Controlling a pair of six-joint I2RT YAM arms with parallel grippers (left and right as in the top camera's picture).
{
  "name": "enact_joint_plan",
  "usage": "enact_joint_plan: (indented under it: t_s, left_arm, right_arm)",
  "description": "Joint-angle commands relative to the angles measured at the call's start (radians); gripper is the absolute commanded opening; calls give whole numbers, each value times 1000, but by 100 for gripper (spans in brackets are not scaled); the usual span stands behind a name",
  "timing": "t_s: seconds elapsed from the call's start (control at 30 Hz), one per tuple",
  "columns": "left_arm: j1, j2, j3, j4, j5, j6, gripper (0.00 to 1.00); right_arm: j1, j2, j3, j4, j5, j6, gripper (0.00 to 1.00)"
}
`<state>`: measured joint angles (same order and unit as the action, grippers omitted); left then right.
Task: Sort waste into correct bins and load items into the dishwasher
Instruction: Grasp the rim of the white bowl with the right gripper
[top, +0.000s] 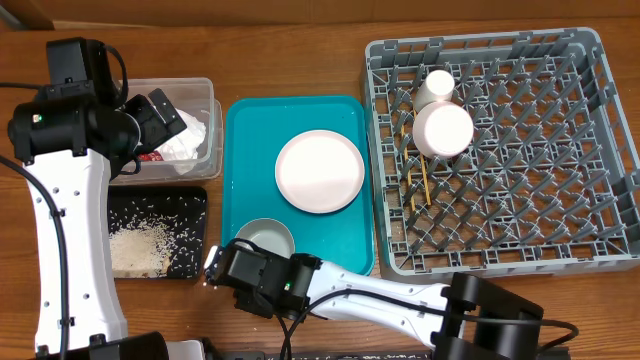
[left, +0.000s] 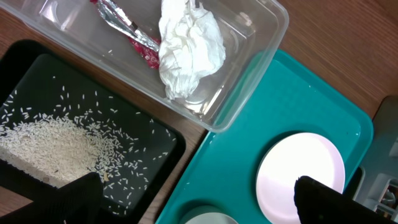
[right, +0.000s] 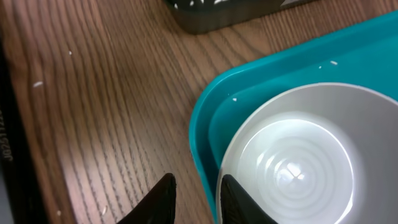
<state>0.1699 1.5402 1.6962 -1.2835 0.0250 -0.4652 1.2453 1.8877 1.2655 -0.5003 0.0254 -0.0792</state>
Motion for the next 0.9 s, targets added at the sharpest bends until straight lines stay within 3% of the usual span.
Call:
enact_joint_plan:
  t_s: [0.0,0.2,0.47,0.7,0.87]
  left_arm:
    - [-7,3,6,2,-6,9,100]
    - [-7,3,6,1,-7,9,100]
    - [-7,3,6,2,-7,9,100]
    - [-7,3,6,1,-6,8,100]
    - [-7,3,6,1,-6,9,100]
  right_arm:
    - [-1,21,-4,8,31,-8,26]
    - [-1,22,-4,23,34,-8,25]
    - [-1,34,-4,23,34,-8,16]
    - [-1,34,-4,21,34,-8,16]
    - [-1,34,-4,21,34,-8,6]
